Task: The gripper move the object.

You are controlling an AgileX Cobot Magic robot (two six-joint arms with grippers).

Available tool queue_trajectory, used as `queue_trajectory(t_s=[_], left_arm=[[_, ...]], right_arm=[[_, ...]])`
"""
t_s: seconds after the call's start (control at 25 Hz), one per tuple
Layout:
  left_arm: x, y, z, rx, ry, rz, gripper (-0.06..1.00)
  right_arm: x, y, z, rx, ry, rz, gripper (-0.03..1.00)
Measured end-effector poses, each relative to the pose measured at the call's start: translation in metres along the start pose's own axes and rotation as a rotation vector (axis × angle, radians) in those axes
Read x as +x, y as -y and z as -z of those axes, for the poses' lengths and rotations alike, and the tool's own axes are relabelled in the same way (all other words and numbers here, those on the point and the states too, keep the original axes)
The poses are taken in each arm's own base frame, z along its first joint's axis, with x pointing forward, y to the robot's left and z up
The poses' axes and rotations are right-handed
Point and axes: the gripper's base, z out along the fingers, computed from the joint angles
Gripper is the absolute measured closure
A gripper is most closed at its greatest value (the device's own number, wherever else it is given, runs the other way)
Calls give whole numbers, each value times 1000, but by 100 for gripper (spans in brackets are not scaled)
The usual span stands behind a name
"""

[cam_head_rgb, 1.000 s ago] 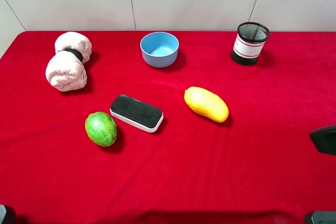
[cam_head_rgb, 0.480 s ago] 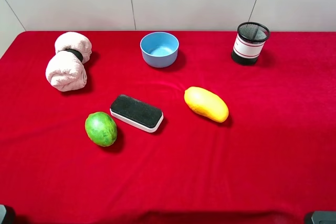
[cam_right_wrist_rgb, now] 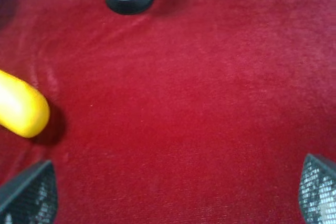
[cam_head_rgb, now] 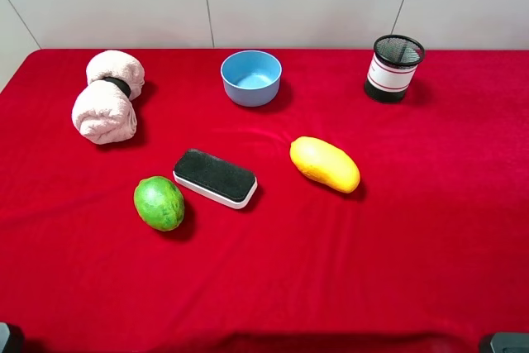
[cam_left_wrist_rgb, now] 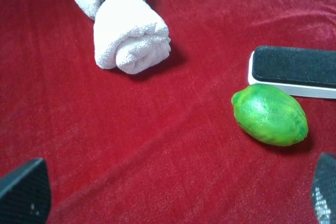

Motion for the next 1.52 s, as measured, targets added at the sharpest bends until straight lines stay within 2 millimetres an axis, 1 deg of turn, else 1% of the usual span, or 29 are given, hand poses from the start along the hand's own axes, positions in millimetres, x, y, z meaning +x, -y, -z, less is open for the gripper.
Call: queue_trajectory(t_s=[0.08, 0.2, 0.56, 0.76, 0.96, 1.52], left_arm=[[0, 0, 0, 0, 0, 0, -4], [0, 0, 0, 0, 0, 0, -4], [0, 0, 0, 0, 0, 0, -4], [0, 0, 0, 0, 0, 0, -4], [0, 0, 0, 0, 0, 0, -4], [0, 0, 0, 0, 0, 0, -4]], right_arm=[[7, 0, -2, 4, 8, -2, 27], [8, 0, 2, 5, 63, 0, 27], [16, 0, 12, 3, 143, 5, 27], [15, 1, 11, -21, 161, 25, 27], [15, 5, 3, -37, 174, 72, 27], [15, 5, 4, -40, 176, 78, 27]])
